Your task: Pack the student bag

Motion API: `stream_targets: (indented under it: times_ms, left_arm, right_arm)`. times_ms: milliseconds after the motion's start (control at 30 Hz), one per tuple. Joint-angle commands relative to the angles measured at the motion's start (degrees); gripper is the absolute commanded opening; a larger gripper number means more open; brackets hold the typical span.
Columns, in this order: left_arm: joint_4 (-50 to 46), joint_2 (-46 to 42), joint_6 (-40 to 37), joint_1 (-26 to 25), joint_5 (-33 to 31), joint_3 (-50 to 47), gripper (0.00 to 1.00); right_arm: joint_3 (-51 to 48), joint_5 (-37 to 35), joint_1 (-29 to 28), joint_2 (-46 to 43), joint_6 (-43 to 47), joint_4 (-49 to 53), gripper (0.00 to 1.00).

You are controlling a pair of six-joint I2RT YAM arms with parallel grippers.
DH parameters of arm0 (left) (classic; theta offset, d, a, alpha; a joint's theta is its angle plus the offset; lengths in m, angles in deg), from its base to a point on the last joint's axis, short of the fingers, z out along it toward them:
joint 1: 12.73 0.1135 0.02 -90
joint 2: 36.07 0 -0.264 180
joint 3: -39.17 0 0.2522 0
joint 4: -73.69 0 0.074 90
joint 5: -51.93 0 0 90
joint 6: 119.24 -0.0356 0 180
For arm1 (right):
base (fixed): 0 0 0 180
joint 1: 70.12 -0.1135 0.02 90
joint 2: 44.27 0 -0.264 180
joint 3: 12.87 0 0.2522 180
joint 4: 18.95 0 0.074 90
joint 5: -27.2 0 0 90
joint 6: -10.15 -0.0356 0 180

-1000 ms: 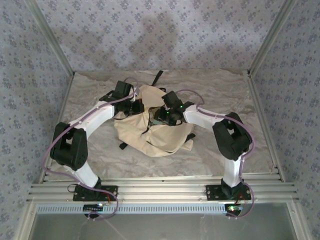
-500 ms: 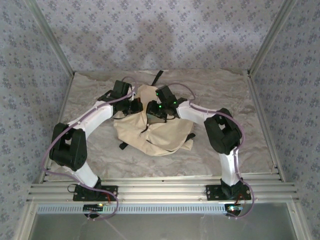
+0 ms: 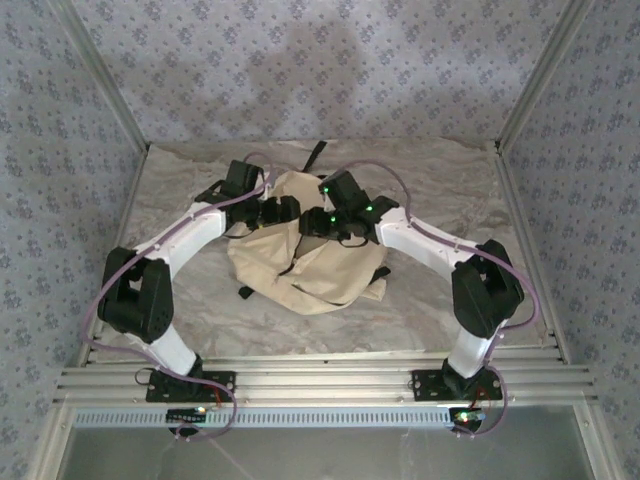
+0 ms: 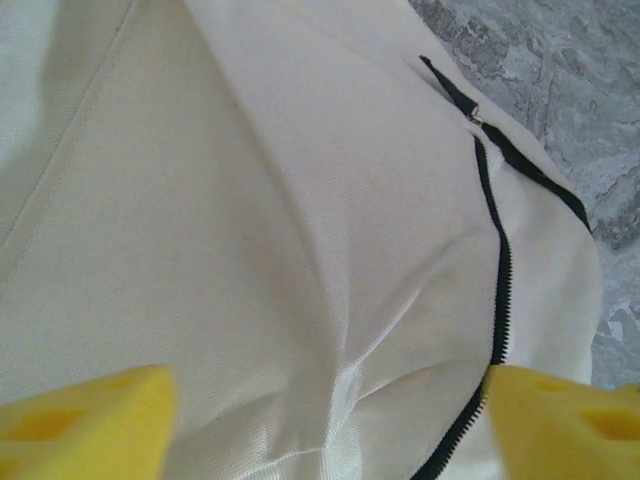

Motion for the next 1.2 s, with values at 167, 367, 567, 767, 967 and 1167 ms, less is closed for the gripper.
stream_targets:
  times_ms: [167,367,567,767,967,1167]
  left_arm:
    - [-2.05,-14.02,0.89,0.43,-8.18,-7.07,0.99]
    - [-1.57,-19.0,4.75,2.02,-11.28,-16.22,1.0]
    - [1.84,-21.47,6.14,4.21,-13.02,-22.87,1.0]
    - [7.07,-20.95,7.93,6.09,-11.85,-27.2,1.0]
    - [10.96,-17.84,8.44,6.26,-11.89,-29.91,0.99]
    - [17.86,-12.8,9.74,6.57,-10.02,-33.52,0.84]
  right_arm:
    - [-1.87,-4.1,-8.36,-1.1,-2.38,6.92,0.52]
    - [-2.8,-5.78,-12.73,1.85,-10.32,3.32,0.49]
    - [-0.81,-8.23,-15.6,6.62,-14.78,0.17,0.45]
    - [-0.77,-10.63,-14.86,10.34,-19.08,-6.19,0.45]
    - [2.51,-9.92,-13.75,13.49,-21.39,-7.71,0.45]
    - [4.95,-12.36,-13.64,15.39,-22.28,-4.55,0.47]
